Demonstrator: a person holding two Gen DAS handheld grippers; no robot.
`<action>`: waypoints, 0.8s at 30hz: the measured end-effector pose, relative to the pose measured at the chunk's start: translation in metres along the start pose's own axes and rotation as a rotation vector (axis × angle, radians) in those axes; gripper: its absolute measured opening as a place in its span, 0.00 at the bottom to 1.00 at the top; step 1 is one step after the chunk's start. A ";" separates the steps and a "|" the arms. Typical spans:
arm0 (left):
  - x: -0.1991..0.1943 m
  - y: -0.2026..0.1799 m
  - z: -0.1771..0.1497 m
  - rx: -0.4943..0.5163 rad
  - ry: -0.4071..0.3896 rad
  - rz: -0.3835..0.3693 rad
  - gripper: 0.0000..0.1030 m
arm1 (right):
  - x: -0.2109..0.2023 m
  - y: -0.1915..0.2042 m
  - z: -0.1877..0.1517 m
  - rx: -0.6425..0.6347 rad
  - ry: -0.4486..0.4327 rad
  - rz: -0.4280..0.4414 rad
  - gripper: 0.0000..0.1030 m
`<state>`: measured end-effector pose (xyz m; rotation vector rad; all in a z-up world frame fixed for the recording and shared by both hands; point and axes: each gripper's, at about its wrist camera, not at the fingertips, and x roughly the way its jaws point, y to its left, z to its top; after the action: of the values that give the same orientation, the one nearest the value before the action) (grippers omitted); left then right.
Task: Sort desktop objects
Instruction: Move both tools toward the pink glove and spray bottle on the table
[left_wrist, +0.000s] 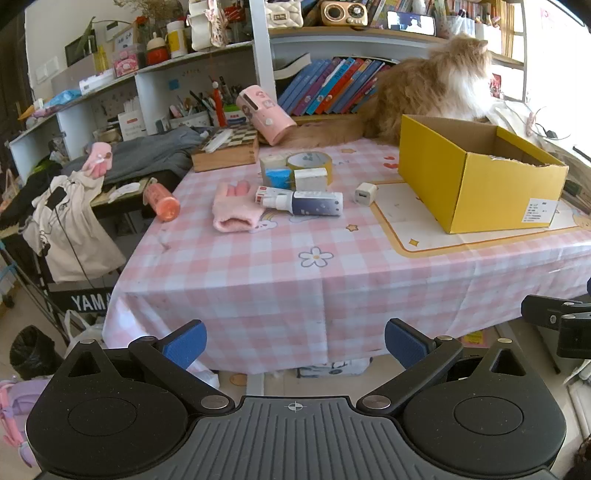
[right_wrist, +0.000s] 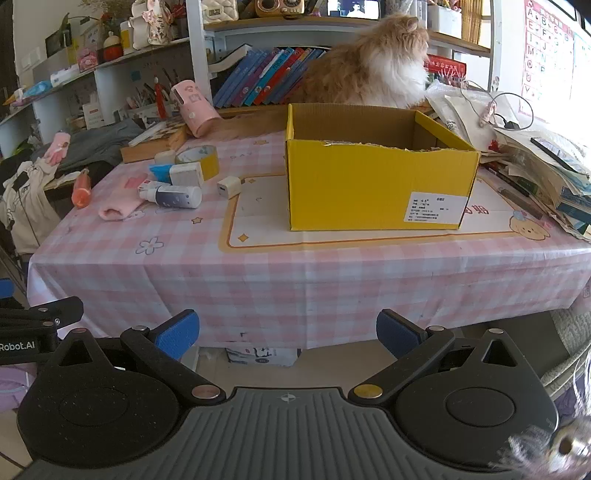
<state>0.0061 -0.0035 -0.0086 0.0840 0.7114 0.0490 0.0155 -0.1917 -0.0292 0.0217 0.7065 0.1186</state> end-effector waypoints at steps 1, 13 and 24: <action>0.000 0.000 0.000 0.000 0.000 -0.001 1.00 | 0.000 0.000 0.000 0.000 0.001 0.000 1.00; 0.004 0.006 0.004 -0.011 0.005 -0.030 1.00 | 0.003 0.004 0.003 -0.010 0.005 -0.006 1.00; 0.013 0.015 0.005 -0.025 0.022 -0.054 1.00 | 0.007 0.014 0.007 -0.039 -0.002 -0.004 1.00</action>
<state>0.0193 0.0118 -0.0117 0.0408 0.7343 0.0074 0.0240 -0.1771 -0.0274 -0.0171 0.7018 0.1284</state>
